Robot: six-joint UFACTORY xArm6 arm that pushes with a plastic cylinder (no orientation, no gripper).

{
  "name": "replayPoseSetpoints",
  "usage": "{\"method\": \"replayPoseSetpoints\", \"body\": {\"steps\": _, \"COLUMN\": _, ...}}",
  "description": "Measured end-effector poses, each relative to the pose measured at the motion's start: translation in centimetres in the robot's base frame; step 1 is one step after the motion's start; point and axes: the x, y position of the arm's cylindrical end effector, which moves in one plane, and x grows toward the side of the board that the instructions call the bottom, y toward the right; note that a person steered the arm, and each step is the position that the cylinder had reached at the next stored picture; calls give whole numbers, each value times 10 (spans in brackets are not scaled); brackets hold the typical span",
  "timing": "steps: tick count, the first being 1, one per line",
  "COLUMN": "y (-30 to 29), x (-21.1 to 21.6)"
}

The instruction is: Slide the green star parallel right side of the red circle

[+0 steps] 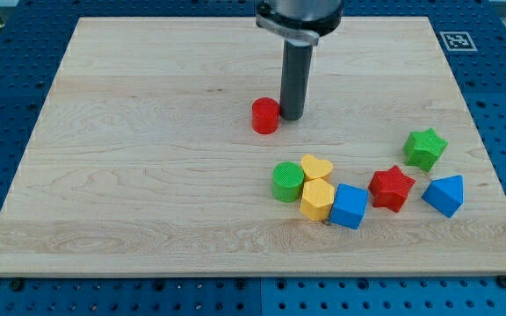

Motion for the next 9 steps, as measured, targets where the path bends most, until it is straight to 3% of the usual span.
{"method": "replayPoseSetpoints", "body": {"steps": 1, "y": 71, "x": -35}}
{"method": "replayPoseSetpoints", "body": {"steps": 2, "y": 163, "x": -22}}
{"method": "replayPoseSetpoints", "body": {"steps": 3, "y": 239, "x": 24}}
{"method": "replayPoseSetpoints", "body": {"steps": 5, "y": 234, "x": 97}}
{"method": "replayPoseSetpoints", "body": {"steps": 8, "y": 161, "x": 99}}
{"method": "replayPoseSetpoints", "body": {"steps": 9, "y": 144, "x": 75}}
